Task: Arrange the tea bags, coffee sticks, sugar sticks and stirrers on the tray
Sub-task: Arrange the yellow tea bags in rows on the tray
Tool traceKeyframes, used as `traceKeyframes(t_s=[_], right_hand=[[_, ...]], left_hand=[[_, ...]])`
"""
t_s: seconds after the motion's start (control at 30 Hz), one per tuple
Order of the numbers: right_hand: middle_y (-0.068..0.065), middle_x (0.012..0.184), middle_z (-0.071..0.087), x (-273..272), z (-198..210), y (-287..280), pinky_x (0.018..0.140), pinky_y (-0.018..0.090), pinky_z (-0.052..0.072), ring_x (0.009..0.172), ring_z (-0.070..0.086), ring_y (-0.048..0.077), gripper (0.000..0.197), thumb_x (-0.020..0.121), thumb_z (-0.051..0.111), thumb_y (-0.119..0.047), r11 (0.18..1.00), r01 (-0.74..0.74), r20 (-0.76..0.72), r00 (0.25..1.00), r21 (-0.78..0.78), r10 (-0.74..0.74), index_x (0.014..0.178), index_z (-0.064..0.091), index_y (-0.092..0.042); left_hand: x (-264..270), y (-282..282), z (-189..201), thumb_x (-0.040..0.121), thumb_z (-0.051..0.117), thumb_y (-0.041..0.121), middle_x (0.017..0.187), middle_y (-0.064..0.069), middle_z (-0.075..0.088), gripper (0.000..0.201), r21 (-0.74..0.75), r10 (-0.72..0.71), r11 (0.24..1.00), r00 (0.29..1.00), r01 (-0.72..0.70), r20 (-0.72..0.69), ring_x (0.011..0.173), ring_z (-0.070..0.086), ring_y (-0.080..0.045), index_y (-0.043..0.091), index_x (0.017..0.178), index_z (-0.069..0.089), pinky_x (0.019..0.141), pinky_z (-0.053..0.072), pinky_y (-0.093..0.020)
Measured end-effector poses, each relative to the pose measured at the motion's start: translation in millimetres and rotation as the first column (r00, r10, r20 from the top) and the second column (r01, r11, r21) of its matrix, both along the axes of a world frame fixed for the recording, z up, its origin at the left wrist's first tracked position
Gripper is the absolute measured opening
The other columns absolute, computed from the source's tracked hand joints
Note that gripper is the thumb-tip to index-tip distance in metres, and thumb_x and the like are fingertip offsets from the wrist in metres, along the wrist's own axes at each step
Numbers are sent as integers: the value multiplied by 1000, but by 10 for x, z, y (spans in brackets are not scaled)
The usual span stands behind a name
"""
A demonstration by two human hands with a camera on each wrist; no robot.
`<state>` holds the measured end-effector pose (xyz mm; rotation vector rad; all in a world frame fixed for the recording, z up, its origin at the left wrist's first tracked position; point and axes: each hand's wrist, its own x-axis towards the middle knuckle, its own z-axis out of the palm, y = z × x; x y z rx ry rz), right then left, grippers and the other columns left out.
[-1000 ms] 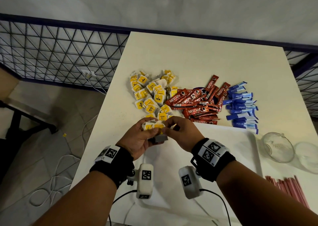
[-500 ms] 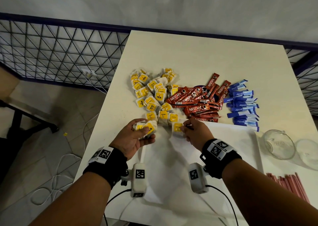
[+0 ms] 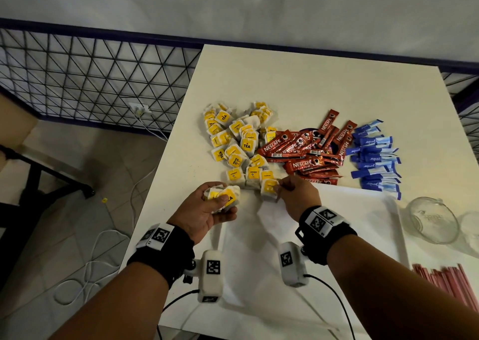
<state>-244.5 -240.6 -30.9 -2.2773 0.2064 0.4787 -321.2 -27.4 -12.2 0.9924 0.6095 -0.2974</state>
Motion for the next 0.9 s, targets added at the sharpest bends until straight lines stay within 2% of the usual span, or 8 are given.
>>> traceKeyframes(t_s=[0.27, 0.33, 0.43, 0.53, 0.63, 0.7, 0.77, 0.9], right_hand=[[-7, 80, 59, -6, 31, 30, 57, 21, 36, 68, 52, 9, 12, 87, 66, -27, 999, 0, 102, 995, -40, 4, 96, 62, -20], [-5, 90, 57, -18, 31, 26, 66, 22, 36, 77, 52, 12, 15, 84, 68, -25, 993, -100, 203, 973, -64, 111, 99, 65, -23], [-1, 107, 57, -22, -3, 43, 81, 28, 46, 92, 56, 19, 22, 84, 67, -23, 949, -279, 179, 936, -149, 304, 106, 71, -25], [2, 111, 57, -32, 36, 70, 83, 31, 48, 96, 59, 23, 24, 84, 68, -23, 941, -294, 208, 922, -169, 326, 107, 72, -24], [-2, 102, 60, -47, 186, 168, 75, 21, 42, 84, 57, 4, 23, 80, 73, -21, 935, -355, 386, 860, -21, 335, 103, 74, -24], [-11, 96, 61, -79, 339, 273, 72, 9, 36, 77, 51, -11, 23, 80, 75, -22, 864, -499, 409, 805, 74, 430, 102, 74, -26], [-17, 92, 59, -100, 440, 357, 72, 3, 33, 81, 49, -16, 26, 79, 75, -21, 802, -588, 413, 760, 108, 502, 105, 73, -25], [-12, 92, 58, -84, 488, 381, 67, -1, 31, 78, 47, -20, 29, 78, 76, -22, 791, -608, 397, 743, 64, 539, 107, 71, -23]], left_hand=[[-13, -9, 17, 89, 53, -8, 93, -20, 64, 23, 4, -17, 1000, 1000, 17, 5, 70, 64, -33, 8, 106, 55, 67, 60, -43], [-20, -3, 11, 89, 54, -7, 93, -21, 64, 23, 2, -19, 1000, 1000, 19, 1, 71, 64, -34, 8, 106, 56, 68, 60, -43], [-25, -10, 19, 89, 53, -7, 91, -20, 64, 22, 6, -22, 1000, 1000, 22, 6, 71, 63, -34, 8, 105, 56, 68, 59, -44], [-21, -33, 42, 90, 53, -8, 91, -20, 64, 22, 19, -39, 999, 999, 39, 15, 70, 63, -33, 8, 104, 56, 67, 60, -43], [-4, -36, 74, 89, 53, -9, 91, -19, 64, 23, 27, -53, 998, 998, 53, 17, 66, 64, -32, 7, 104, 56, 62, 60, -41], [8, -35, 103, 85, 56, -9, 88, -20, 65, 26, 26, -83, 996, 996, 82, 23, 64, 65, -31, 7, 106, 55, 59, 59, -40], [22, -41, 138, 78, 63, -4, 87, -21, 66, 35, 42, -129, 991, 991, 128, 30, 63, 66, -30, 5, 110, 54, 59, 59, -38], [57, -58, 184, 80, 62, -3, 88, -21, 66, 37, 55, -156, 987, 987, 154, 43, 63, 65, -29, 4, 115, 51, 58, 58, -37]])
